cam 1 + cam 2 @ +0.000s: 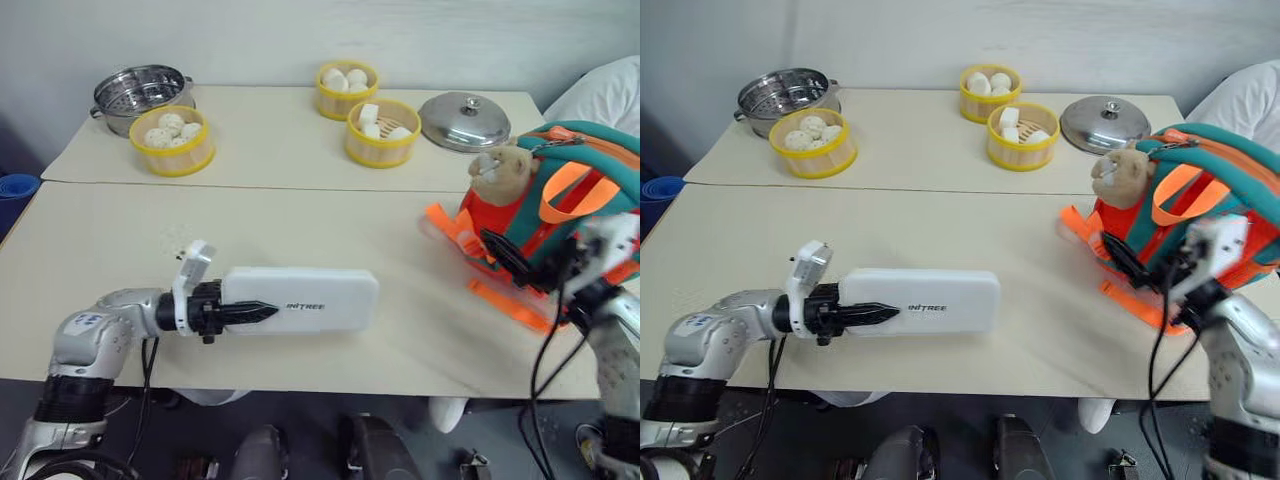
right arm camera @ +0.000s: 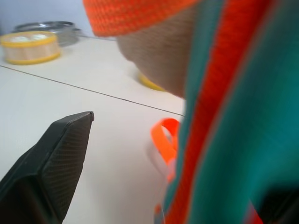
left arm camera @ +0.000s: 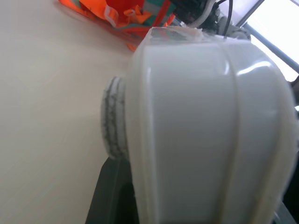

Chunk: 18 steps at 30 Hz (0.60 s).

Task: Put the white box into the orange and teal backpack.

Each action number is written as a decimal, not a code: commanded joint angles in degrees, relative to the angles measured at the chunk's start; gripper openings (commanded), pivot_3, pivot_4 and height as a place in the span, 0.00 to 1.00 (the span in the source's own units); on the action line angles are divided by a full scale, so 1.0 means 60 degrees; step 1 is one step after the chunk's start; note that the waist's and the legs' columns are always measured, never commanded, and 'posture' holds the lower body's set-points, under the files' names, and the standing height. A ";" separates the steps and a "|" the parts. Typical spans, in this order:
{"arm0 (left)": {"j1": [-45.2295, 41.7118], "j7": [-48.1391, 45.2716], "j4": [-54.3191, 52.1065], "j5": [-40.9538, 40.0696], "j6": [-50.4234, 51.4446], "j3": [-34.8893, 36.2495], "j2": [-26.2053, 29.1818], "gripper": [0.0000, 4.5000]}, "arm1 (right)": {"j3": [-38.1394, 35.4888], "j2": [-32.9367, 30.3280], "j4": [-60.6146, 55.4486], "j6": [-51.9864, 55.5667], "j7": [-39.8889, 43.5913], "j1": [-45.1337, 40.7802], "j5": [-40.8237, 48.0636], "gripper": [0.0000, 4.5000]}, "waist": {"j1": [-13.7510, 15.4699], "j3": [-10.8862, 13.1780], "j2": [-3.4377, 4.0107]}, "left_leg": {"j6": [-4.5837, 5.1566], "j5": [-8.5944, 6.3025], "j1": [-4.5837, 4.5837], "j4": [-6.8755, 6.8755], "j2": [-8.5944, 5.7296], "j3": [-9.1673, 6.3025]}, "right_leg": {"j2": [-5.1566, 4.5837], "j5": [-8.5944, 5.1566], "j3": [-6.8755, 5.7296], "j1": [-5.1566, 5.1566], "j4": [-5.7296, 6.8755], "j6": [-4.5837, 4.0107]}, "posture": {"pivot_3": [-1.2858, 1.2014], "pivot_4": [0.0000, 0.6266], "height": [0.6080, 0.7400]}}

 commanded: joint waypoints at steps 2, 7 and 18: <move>0.0270 0.0368 -0.0561 -0.1280 0.0448 0.1333 -0.0119 0.27 | 0.1036 0.0348 0.1019 -0.0900 0.0466 -0.1187 -0.0627 0.62 | -0.0009 0.0002 0.0002 | -0.0001 0.0000 -0.0002 -0.0002 0.0001 -0.0001 | 0.0000 0.0000 -0.0002 0.0000 0.0000 0.0000 | 0.52 0.24 1.00; 0.0623 0.1141 -0.0553 -0.1905 0.0778 0.2470 -0.0176 0.27 | 0.2537 0.1567 0.0720 -0.1039 0.1046 -0.2202 -0.0579 0.24 | -0.0141 0.0005 0.0000 | -0.0010 0.0003 -0.0005 0.0002 0.0005 -0.0004 | 0.0000 0.0001 -0.0004 -0.0003 0.0007 0.0002 | 0.52 0.24 1.00; 0.0994 0.2222 0.0545 -0.3100 0.1897 0.5044 0.0724 0.27 | 0.2608 0.0842 -0.3693 0.4700 0.0637 -0.1471 0.5787 0.01 | -0.0074 0.0007 -0.0003 | -0.0021 0.0006 -0.0077 -0.0005 0.0004 -0.0015 | -0.0020 0.0001 -0.0010 -0.0100 0.0035 0.0001 | 0.52 0.24 1.00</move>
